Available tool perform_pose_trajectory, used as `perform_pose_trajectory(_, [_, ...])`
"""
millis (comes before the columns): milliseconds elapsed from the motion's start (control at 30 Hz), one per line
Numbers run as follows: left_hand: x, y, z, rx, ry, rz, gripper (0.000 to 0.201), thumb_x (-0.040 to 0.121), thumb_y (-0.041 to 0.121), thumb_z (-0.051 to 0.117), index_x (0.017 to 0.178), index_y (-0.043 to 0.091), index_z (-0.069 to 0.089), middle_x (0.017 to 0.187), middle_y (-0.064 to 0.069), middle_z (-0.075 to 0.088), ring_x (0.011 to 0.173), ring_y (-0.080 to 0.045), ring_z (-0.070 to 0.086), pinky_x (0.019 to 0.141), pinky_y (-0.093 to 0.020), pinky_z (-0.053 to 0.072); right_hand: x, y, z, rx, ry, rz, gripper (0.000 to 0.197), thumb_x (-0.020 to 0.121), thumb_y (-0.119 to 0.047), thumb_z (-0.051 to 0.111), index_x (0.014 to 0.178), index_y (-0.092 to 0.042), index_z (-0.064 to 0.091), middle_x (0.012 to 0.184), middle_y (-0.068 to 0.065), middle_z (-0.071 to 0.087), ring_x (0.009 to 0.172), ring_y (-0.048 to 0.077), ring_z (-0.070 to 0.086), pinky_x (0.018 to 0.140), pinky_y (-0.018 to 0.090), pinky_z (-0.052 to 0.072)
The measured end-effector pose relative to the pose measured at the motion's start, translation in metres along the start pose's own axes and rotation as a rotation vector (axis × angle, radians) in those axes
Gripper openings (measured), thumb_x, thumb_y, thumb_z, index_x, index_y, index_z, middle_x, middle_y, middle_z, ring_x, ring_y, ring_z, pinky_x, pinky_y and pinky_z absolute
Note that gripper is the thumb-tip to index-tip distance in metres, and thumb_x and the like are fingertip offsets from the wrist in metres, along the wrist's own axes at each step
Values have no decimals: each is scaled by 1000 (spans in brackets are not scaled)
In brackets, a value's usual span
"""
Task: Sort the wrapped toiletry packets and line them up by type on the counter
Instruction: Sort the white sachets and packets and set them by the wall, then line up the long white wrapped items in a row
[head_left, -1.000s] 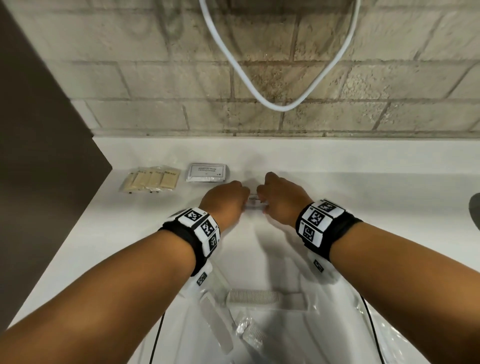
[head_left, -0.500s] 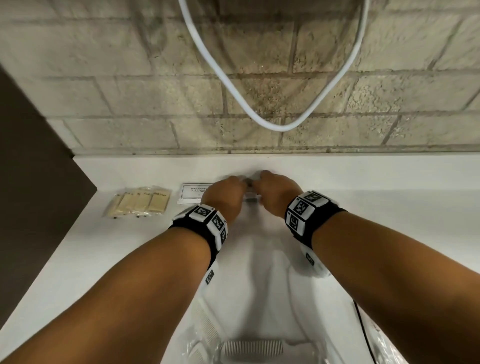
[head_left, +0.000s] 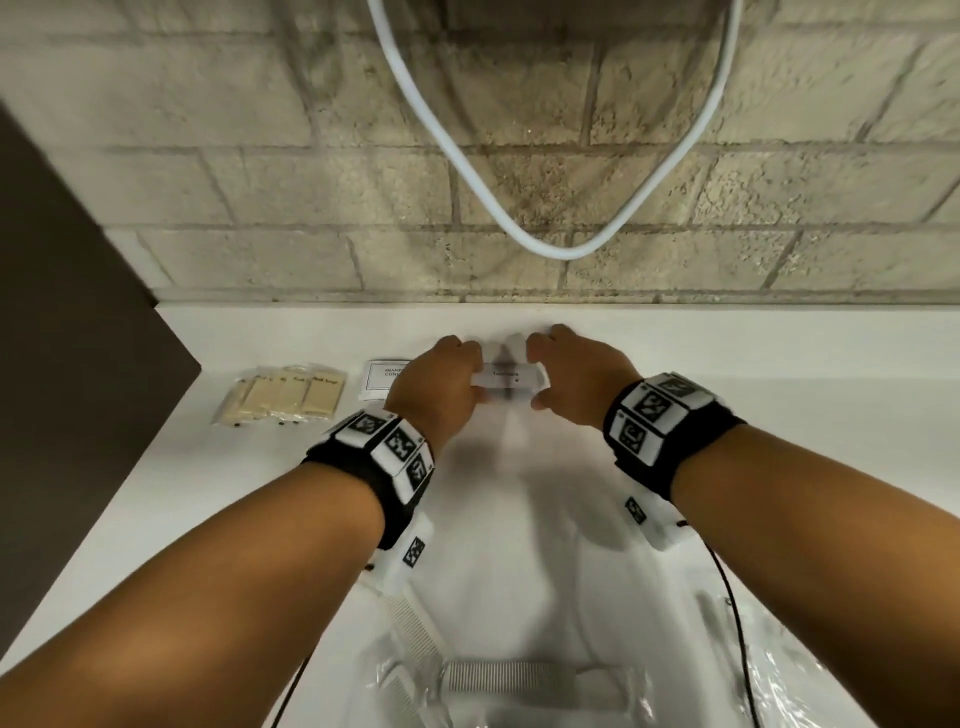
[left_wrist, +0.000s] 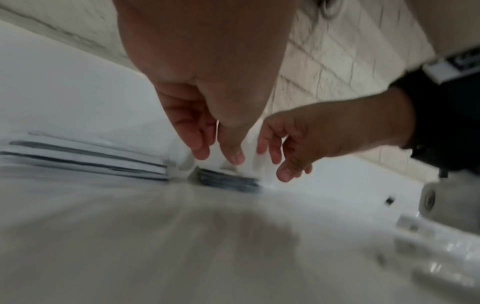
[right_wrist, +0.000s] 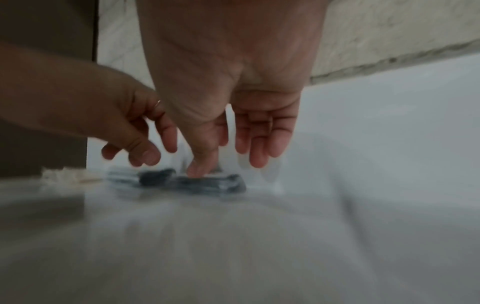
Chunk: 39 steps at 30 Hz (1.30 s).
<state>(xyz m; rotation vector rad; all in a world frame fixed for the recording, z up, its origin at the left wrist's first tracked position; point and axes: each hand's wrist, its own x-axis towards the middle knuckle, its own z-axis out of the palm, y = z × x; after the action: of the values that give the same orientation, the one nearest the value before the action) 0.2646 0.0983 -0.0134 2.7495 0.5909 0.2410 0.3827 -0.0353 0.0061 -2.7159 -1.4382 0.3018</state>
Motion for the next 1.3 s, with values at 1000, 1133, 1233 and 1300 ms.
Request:
perform_pose_trajectory(1000, [-302,55,-12,84,-408,80,38,81,28,67,118,27,60,118,2,52,110,-19,51,91,-39,47,-281,-91,68,56,-243,31,40,80,-35,70,110,-12,55,102,3,62,84,19,54,66,28,42])
perform_pose_trajectory(1133, [-312,55,-11,52,-410,30,34,83,50,58,111,32,62,117,3,45,107,-19,52,91,-39,47,-279,-82,60,9,-301,33,22,78,-20,65,95,-6,61,98,8,65,83,22,58,62,28,45])
perform_pose_trajectory(1233, [-312,50,-14,49,-337,-97,36,77,59,62,85,24,62,109,2,44,91,-18,55,80,-34,48,-267,-77,58,113,-156,4,7,88,-11,51,91,-10,45,101,10,57,81,25,53,61,29,38])
perform_pose_trajectory(1300, [-310,43,-13,83,-275,-229,41,77,51,68,98,17,57,113,-6,43,95,-25,55,80,-36,49,-254,-77,59,141,-74,-4,8,90,-8,46,98,-9,44,107,14,52,83,29,54,64,31,40])
